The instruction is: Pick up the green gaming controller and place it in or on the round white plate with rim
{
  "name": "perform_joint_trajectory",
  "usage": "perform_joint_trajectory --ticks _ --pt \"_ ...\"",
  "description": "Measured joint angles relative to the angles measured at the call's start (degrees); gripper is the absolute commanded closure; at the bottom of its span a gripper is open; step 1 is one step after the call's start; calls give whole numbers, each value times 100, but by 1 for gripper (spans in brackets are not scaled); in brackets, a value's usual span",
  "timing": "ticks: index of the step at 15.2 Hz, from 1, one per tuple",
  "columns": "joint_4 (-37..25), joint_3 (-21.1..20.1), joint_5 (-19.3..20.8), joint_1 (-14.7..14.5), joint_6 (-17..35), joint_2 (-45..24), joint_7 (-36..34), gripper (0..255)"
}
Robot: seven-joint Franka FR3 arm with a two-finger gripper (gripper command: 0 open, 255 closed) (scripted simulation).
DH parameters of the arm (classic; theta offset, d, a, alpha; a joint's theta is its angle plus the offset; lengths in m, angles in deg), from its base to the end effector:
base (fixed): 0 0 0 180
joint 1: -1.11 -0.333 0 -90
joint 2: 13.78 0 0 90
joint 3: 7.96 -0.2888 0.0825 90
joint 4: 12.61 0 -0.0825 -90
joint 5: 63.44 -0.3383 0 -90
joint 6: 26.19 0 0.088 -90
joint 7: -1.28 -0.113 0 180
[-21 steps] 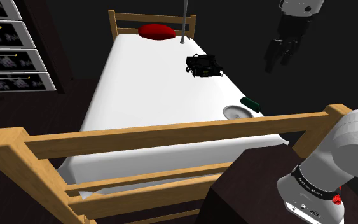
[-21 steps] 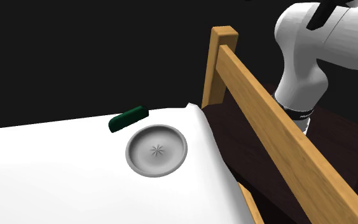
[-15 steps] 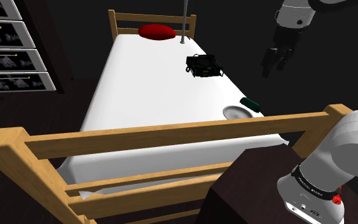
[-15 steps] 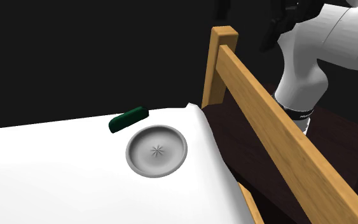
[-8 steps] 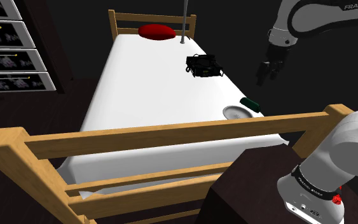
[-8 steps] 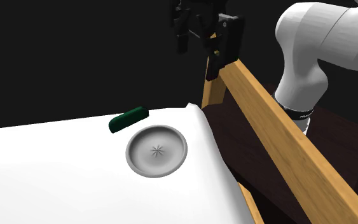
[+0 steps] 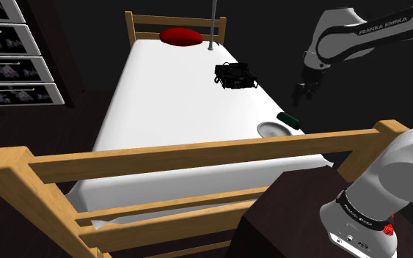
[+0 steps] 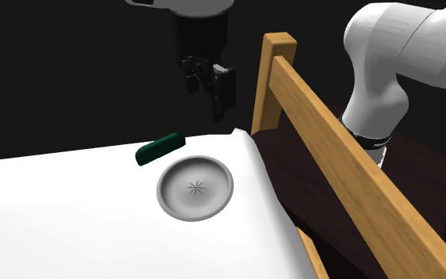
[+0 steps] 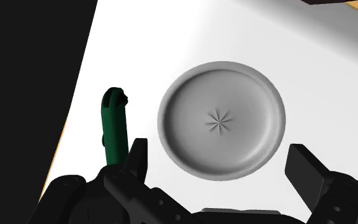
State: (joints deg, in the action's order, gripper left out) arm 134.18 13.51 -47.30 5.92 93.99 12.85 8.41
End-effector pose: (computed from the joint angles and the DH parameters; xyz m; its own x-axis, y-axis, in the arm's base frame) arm 0.3261 -0.1760 0.4045 0.9880 -0.1515 -0.0304 -0.1490 -0.9862 0.0723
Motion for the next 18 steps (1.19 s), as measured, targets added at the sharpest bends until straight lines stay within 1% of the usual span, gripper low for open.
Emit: perform_joint_trajectory --ticks 3,5,7,9,12,14,15,18 --pt "-72 365 -31 23 570 -605 351 0" --pt "-158 562 -125 11 880 -986 584 0" --pt "-268 806 -302 -1 1268 -1483 912 0" --pt "-478 984 -589 -35 1549 -1989 1261 0" --pt "-832 1154 -1200 -16 1930 -2806 1904 0" --pt "-968 1164 -1622 81 2193 -3282 2320 0" --pt "-1120 1134 -1838 144 2243 -3523 2514 0" --pt "-1224 1035 -2184 274 2463 -3904 2807 0"
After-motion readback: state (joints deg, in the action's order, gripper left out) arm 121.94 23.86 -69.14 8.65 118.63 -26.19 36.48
